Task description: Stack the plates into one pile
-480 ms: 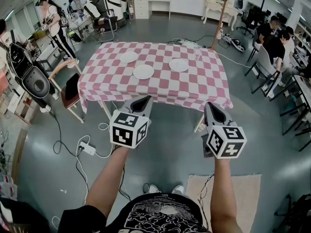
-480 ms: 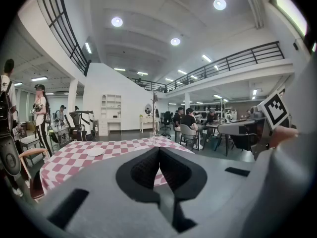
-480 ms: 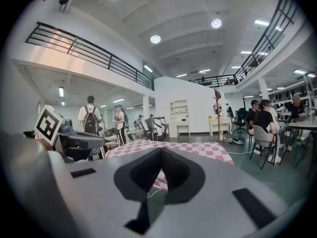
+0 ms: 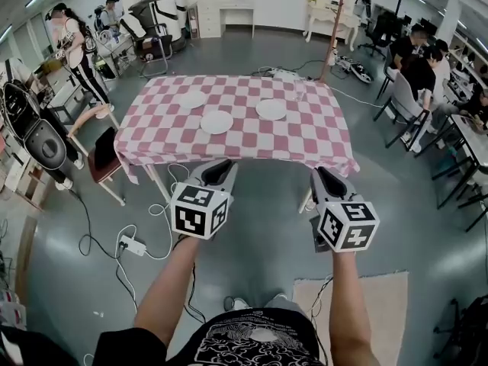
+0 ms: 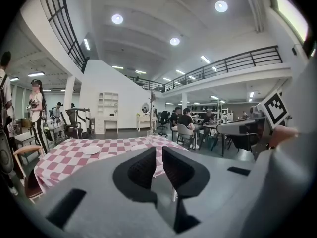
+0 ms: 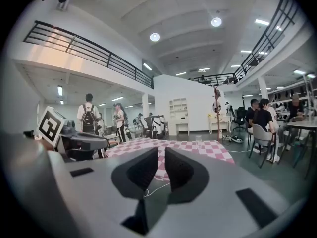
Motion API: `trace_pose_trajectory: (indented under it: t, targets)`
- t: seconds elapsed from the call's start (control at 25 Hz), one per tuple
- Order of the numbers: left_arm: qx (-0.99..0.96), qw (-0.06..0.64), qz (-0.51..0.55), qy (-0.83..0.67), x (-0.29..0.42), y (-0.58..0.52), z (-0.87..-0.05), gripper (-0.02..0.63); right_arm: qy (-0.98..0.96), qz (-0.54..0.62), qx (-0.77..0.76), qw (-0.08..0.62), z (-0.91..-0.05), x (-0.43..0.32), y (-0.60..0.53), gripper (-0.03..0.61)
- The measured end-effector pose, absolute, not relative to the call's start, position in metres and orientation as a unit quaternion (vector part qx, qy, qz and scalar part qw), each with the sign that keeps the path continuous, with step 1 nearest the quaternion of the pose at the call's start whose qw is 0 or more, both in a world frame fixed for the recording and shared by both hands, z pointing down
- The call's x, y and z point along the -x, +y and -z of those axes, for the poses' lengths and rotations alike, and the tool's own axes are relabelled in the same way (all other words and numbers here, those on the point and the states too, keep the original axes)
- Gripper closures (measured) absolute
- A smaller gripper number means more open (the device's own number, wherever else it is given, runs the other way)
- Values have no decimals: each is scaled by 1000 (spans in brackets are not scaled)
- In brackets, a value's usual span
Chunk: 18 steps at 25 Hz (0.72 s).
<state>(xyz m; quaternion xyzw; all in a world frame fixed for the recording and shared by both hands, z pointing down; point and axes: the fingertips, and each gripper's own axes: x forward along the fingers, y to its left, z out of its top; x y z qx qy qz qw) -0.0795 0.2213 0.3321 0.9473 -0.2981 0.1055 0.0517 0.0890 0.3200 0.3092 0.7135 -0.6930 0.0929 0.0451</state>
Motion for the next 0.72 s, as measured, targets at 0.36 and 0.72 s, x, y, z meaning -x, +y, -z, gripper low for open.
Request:
trace_pose_trajectory:
  t: [0.36, 0.72]
  targets:
    - [-948, 63, -110, -291, 65, 204, -340, 498, -697, -101, -708, 44, -315, -95, 304, 456]
    - [-942, 72, -123, -304, 7, 161, -336, 433, -712, -115, -692, 39, -313, -151, 257, 407]
